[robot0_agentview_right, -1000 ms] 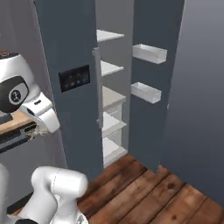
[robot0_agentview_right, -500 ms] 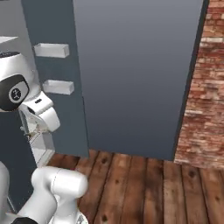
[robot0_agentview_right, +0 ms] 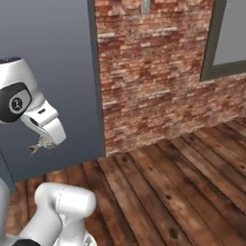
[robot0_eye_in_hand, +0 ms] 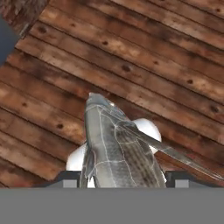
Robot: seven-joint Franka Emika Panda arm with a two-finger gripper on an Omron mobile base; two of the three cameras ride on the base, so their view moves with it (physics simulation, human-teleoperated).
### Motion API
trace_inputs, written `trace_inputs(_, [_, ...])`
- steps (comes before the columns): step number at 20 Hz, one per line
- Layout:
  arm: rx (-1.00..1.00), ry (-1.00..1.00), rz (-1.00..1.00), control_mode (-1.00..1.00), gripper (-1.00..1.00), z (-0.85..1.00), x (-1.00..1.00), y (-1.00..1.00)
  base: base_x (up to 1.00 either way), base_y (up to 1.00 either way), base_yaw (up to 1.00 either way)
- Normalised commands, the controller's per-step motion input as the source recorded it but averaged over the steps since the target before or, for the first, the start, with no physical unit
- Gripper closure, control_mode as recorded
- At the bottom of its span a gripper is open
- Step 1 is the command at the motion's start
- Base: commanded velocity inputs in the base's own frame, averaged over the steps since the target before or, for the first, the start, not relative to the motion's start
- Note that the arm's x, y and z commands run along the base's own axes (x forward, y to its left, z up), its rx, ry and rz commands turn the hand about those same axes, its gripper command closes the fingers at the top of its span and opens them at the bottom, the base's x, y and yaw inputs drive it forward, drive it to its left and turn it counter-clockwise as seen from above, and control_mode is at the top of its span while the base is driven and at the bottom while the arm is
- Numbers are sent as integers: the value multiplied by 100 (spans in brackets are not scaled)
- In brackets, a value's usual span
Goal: Take the fish from the fridge and place it on the digital scale on the counter by the fridge. Wait a few seconds for a reading, then move it to the plate on the dining counter.
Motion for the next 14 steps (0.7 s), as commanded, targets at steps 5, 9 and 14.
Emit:
trace_inputs(5, [0,0,0,100,100,0,0,0,-6,0,-96])
trace_inputs(9, [0,0,0,100,100,0,0,0,0,-3,-96])
trace_inputs(14, [0,0,0,100,100,0,0,0,0,-18,-93])
